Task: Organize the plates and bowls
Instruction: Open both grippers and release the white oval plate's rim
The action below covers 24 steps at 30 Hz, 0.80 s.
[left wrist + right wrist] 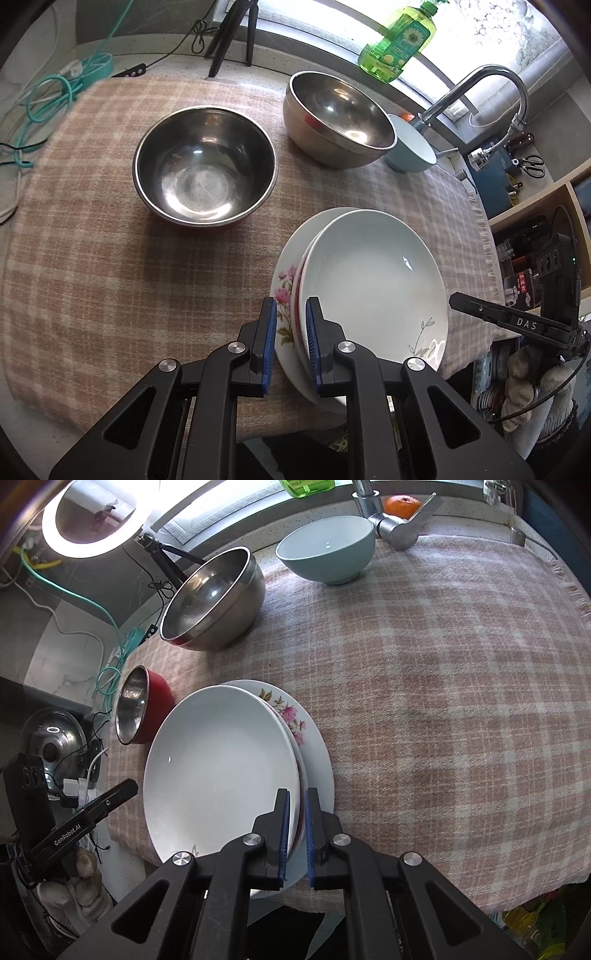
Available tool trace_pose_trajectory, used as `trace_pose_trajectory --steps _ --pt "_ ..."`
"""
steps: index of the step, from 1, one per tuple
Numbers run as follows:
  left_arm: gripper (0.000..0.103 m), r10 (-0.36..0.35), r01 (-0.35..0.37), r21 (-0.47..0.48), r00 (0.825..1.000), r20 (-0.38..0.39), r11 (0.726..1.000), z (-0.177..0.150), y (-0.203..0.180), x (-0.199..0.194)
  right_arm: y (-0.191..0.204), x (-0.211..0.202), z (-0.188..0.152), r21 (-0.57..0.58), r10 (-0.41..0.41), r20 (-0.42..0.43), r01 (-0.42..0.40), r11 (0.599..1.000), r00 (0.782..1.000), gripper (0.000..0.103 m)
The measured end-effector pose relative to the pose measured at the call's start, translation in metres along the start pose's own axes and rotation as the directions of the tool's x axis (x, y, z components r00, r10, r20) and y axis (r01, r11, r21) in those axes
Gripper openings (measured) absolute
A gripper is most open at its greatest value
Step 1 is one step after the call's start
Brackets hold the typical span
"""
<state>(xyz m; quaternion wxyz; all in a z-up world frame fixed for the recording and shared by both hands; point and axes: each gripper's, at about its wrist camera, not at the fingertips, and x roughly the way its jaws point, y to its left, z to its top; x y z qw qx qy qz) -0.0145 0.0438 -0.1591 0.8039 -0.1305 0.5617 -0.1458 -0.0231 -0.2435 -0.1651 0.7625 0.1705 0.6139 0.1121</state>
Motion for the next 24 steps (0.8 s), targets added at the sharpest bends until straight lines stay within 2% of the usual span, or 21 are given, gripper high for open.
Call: trace_pose_trajectory --steps 8,14,24 --pt "0.014 0.063 -0.066 0.049 0.996 0.056 0.997 0.002 -0.004 -0.015 0.018 -0.020 -0.004 -0.091 -0.058 0.090 0.066 0.994 0.994 0.007" --pt "0.014 0.085 -0.092 0.071 0.991 0.100 0.993 0.004 -0.003 -0.028 0.027 -0.032 -0.007 -0.126 -0.084 0.150 0.103 0.987 0.985 0.007" --pt "0.014 0.076 -0.087 0.075 0.988 0.136 0.993 0.009 0.007 -0.044 0.042 -0.046 -0.009 -0.128 -0.102 0.243 0.136 0.982 0.965 0.007"
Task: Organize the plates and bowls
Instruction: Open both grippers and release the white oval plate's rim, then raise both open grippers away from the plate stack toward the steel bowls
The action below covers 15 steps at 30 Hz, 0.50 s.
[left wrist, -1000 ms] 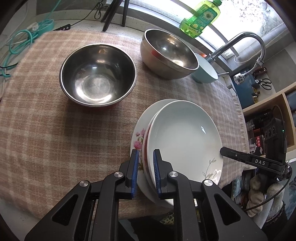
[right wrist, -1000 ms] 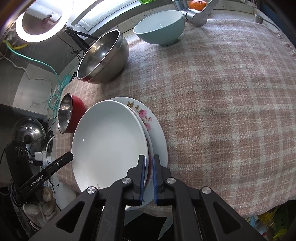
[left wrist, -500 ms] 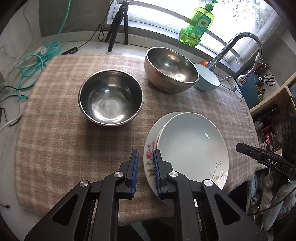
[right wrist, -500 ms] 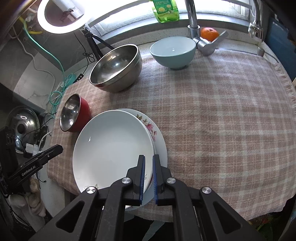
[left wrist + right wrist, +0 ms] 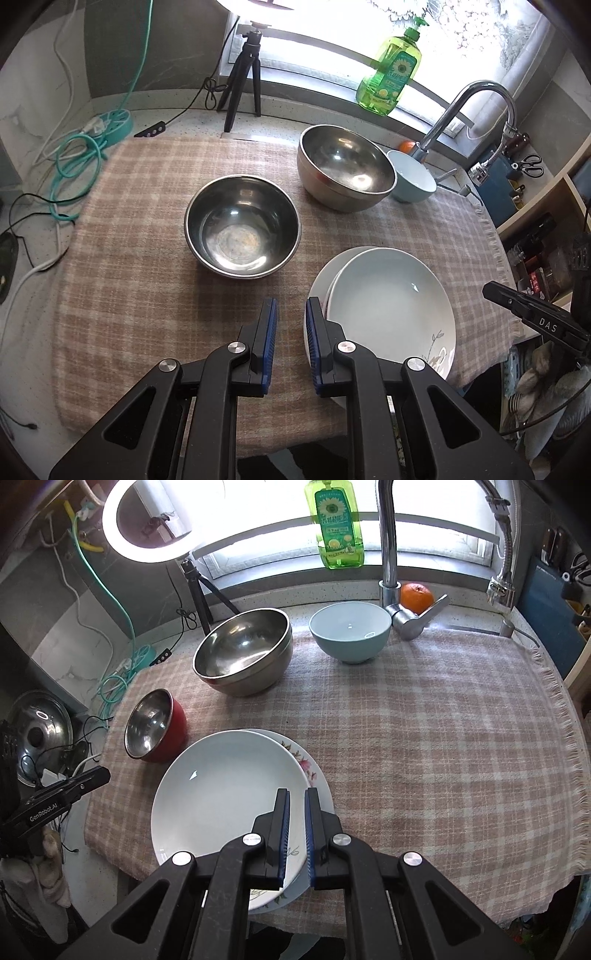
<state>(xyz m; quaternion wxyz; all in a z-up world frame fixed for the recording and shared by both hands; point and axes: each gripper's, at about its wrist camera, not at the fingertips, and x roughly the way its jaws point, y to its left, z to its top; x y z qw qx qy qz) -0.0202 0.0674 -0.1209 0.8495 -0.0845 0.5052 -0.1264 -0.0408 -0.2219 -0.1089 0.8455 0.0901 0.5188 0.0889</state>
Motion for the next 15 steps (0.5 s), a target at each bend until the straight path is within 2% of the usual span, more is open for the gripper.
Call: trace_pose_trajectory --steps 4,10,12,14,15 --pt "0.014 -0.003 0.003 -0.013 1.000 0.011 1.000 0.006 0.011 -0.005 0.003 -0.005 0.002 0.019 0.018 0.006 -0.018 1.000 1.000 0.007" --pt "0.014 -0.001 0.001 -0.013 0.999 0.035 1.000 0.016 0.025 -0.014 0.012 -0.017 -0.001 0.024 -0.025 0.046 0.024 0.999 0.999 0.008" --pt "0.014 -0.007 0.008 -0.016 0.999 0.043 1.000 0.020 0.029 -0.017 0.013 -0.021 0.000 0.040 -0.034 0.056 0.032 0.999 0.998 0.011" --pt "0.014 -0.009 0.010 -0.016 0.998 0.057 1.000 0.024 0.033 -0.020 0.014 -0.025 0.000 0.060 -0.041 0.075 0.037 0.998 0.996 0.025" --pt "0.014 -0.011 0.012 -0.015 0.998 0.062 1.000 0.025 0.035 -0.021 0.016 -0.028 0.000 0.067 -0.048 0.088 0.042 0.997 0.995 0.027"
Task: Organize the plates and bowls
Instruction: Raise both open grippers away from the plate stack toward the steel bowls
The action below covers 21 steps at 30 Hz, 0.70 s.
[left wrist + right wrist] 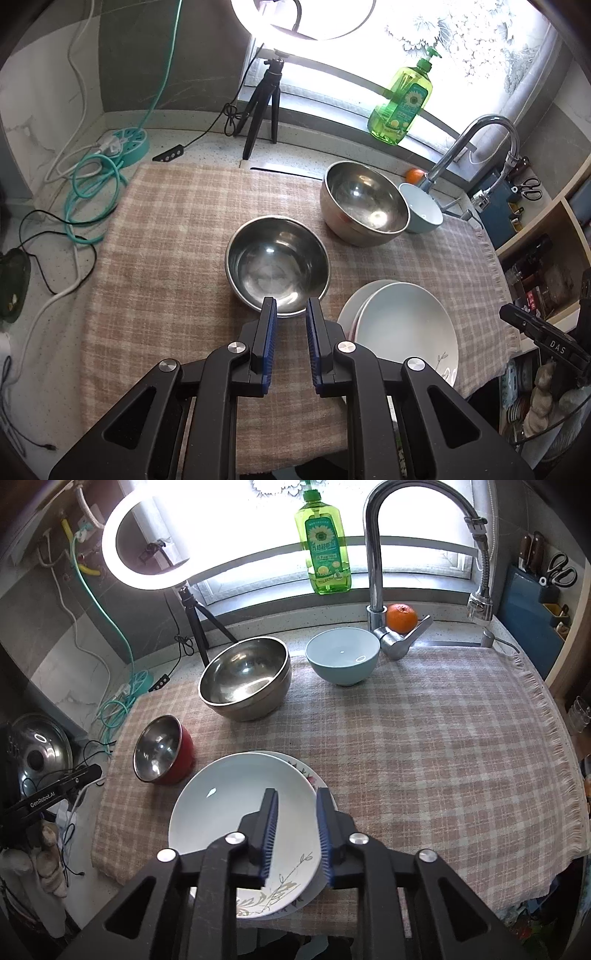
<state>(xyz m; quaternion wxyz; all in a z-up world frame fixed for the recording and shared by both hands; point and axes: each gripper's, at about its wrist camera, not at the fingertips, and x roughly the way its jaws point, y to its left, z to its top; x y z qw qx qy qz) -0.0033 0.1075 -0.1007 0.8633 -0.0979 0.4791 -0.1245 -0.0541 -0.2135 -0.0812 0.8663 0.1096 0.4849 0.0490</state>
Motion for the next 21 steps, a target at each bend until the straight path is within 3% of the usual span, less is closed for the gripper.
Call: trace_pose_trajectory --steps 10,21 --pt "0.014 -0.031 0.031 0.011 1.000 0.001 0.999 0.010 0.012 0.004 0.016 -0.010 -0.001 -0.001 -0.070 0.071 0.071 0.997 0.995 0.028" --pt "0.014 -0.039 0.040 0.020 0.999 -0.012 0.999 0.014 0.005 0.012 -0.003 -0.014 0.001 0.034 -0.088 0.084 0.085 0.996 0.993 0.028"
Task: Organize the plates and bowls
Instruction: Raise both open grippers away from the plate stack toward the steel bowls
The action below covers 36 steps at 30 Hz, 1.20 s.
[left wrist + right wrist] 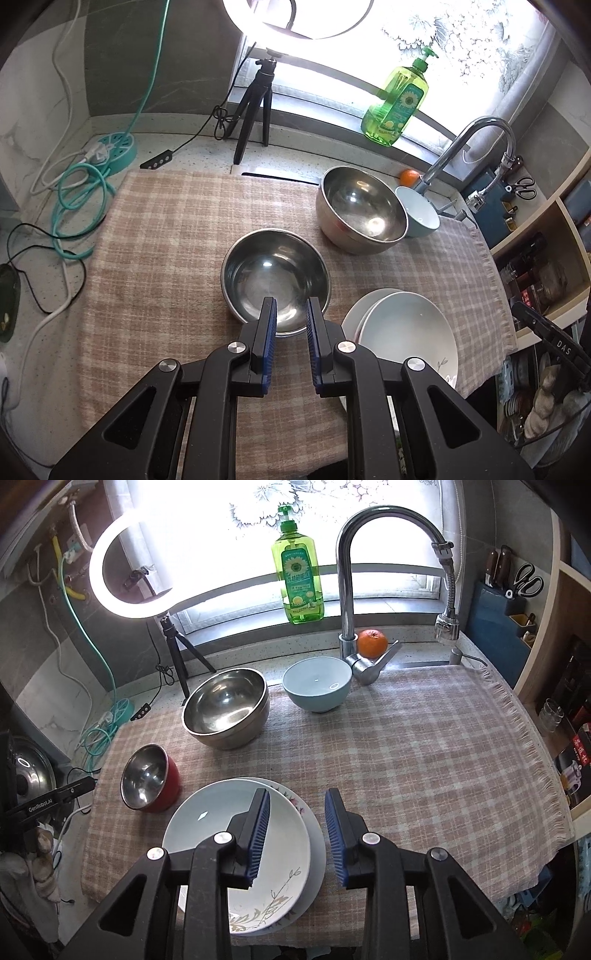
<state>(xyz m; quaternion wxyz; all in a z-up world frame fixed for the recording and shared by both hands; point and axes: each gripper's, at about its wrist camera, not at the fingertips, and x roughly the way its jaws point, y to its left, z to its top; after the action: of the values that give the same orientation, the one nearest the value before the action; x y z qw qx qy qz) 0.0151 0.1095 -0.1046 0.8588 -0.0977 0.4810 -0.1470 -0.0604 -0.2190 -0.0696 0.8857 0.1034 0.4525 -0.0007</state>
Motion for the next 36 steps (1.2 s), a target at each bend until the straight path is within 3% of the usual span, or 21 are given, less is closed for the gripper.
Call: trace_pose_trajectory --steps 20,36 --pt "0.014 0.053 -0.051 -0.090 0.998 0.022 0.995 0.008 -0.048 0.024 -0.054 0.025 0.048 -0.100 0.057 -0.024 -0.059 0.993 0.998 0.028" --pt "0.014 0.075 -0.072 -0.103 0.997 0.020 0.992 0.012 -0.084 0.039 -0.081 0.043 0.073 -0.165 0.095 -0.051 -0.103 0.981 0.994 0.028"
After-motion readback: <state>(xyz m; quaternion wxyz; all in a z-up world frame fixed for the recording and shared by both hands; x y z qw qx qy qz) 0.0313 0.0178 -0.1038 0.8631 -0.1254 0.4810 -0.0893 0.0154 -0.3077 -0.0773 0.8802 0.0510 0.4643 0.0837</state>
